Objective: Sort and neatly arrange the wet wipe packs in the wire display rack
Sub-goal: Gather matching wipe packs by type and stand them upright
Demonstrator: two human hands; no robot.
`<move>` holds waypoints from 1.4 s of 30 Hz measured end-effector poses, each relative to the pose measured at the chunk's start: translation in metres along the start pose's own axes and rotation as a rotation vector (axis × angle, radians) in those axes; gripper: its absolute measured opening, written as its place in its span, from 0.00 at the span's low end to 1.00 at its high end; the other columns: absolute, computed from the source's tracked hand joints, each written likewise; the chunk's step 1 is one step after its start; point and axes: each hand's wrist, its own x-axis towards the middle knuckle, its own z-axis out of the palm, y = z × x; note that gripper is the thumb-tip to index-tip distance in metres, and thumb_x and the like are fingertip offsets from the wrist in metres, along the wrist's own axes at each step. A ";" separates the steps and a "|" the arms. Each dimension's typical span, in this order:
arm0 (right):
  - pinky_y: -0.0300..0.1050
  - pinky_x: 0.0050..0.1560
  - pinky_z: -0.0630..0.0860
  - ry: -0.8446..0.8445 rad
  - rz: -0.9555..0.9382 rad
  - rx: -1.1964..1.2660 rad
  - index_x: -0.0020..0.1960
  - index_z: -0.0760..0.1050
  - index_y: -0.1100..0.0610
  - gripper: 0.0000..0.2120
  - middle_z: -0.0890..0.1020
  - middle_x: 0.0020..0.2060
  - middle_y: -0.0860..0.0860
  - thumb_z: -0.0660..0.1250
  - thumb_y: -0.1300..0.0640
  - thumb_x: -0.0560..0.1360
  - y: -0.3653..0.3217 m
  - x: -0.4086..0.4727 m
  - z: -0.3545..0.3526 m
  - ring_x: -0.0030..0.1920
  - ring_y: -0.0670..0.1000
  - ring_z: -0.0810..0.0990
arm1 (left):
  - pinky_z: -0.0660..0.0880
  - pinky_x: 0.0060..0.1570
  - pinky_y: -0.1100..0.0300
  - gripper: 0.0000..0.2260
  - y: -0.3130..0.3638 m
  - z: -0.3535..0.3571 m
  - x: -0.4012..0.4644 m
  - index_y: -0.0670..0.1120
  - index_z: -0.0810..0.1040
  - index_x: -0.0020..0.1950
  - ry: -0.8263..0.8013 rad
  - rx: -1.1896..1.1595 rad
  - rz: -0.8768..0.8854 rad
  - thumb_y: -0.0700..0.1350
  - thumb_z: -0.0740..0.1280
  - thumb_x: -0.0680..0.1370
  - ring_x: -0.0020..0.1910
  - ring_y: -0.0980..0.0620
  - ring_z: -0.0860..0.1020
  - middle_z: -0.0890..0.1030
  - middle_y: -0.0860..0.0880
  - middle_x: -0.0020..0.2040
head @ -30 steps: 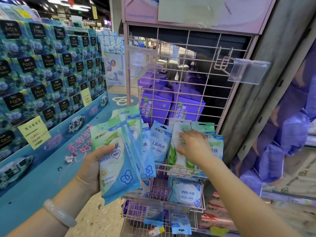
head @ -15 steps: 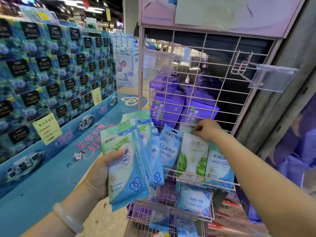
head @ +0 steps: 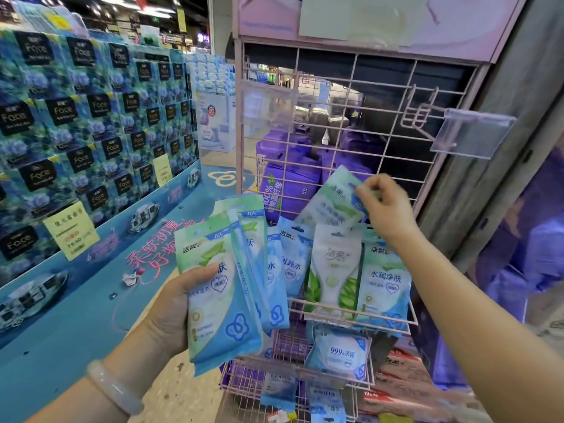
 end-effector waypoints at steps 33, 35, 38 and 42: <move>0.47 0.54 0.70 -0.375 -0.127 -0.744 0.53 0.79 0.56 0.16 0.81 0.51 0.53 0.68 0.47 0.71 0.006 -0.020 -0.023 0.53 0.56 0.78 | 0.80 0.41 0.47 0.11 -0.010 0.010 0.011 0.44 0.85 0.41 -0.012 0.006 -0.060 0.45 0.66 0.63 0.36 0.43 0.84 0.85 0.43 0.41; 0.48 0.61 0.64 -0.600 -0.118 -0.916 0.58 0.76 0.53 0.19 0.81 0.54 0.52 0.67 0.44 0.71 0.006 -0.017 0.003 0.57 0.56 0.76 | 0.79 0.43 0.46 0.11 -0.010 0.009 0.010 0.44 0.85 0.40 0.000 0.013 -0.056 0.44 0.66 0.63 0.36 0.44 0.84 0.85 0.43 0.40; 0.54 0.70 0.53 -0.789 -0.068 -1.126 0.62 0.70 0.55 0.30 0.78 0.58 0.52 0.69 0.41 0.67 0.010 -0.011 0.024 0.61 0.56 0.73 | 0.79 0.44 0.48 0.11 -0.009 0.006 0.009 0.45 0.85 0.40 0.023 0.017 -0.052 0.44 0.66 0.63 0.35 0.44 0.83 0.85 0.43 0.39; 0.52 0.59 0.62 -0.854 -0.150 -1.203 0.43 0.69 0.53 0.19 0.74 0.39 0.49 0.71 0.42 0.64 0.014 -0.018 0.037 0.48 0.55 0.73 | 0.80 0.42 0.48 0.10 -0.006 0.001 0.008 0.45 0.85 0.39 0.039 0.019 -0.030 0.44 0.66 0.64 0.34 0.44 0.83 0.85 0.44 0.38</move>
